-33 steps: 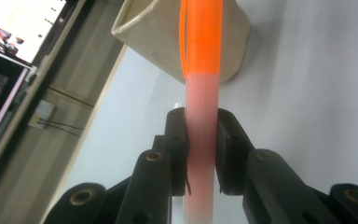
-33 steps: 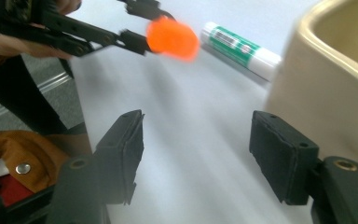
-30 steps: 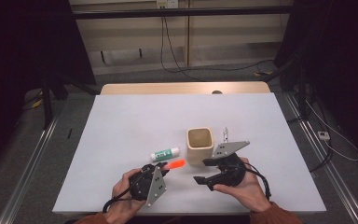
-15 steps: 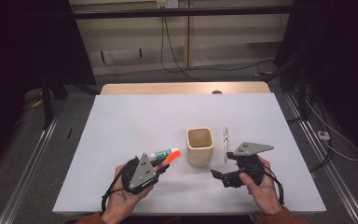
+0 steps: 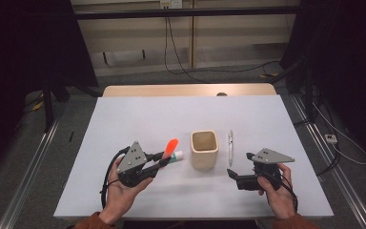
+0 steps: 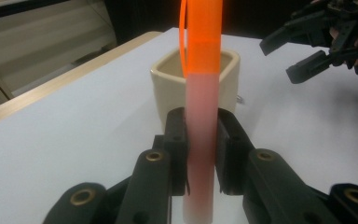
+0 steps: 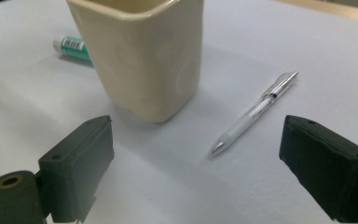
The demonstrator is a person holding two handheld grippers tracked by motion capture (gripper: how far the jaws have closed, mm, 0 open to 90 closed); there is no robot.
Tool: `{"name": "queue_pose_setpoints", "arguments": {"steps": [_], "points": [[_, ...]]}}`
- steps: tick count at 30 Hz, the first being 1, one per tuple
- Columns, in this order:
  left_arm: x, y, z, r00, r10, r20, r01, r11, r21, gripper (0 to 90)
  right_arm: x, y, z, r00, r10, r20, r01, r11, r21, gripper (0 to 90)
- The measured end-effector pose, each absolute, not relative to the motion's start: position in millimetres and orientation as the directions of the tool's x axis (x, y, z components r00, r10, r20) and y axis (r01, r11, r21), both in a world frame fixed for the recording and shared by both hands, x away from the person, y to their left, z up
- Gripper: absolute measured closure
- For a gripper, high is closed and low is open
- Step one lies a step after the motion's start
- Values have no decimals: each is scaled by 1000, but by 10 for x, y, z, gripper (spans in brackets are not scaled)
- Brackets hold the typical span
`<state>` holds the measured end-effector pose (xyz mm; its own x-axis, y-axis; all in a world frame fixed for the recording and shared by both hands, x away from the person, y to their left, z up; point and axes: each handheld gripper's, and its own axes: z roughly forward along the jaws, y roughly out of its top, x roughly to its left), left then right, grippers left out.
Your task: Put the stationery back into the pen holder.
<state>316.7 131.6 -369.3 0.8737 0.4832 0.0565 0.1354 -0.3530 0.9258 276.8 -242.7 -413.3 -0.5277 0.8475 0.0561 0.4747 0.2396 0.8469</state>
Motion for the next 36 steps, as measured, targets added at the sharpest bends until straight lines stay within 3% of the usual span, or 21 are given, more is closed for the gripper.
{"name": "queue_pose_setpoints", "arguments": {"steps": [8, 36], "points": [[3336, 1236, -3542, 871, 488, -55, 207, -263, 942, 772, 2670, -2557, -4222, -501, 863, 66, 439, 188, 878, 101], [3728, 812, -3397, 834, 547, -79, 218, -195, 956, 772, 2577, -2683, -4414, -462, 884, 75, 419, 143, 897, 65]]}}
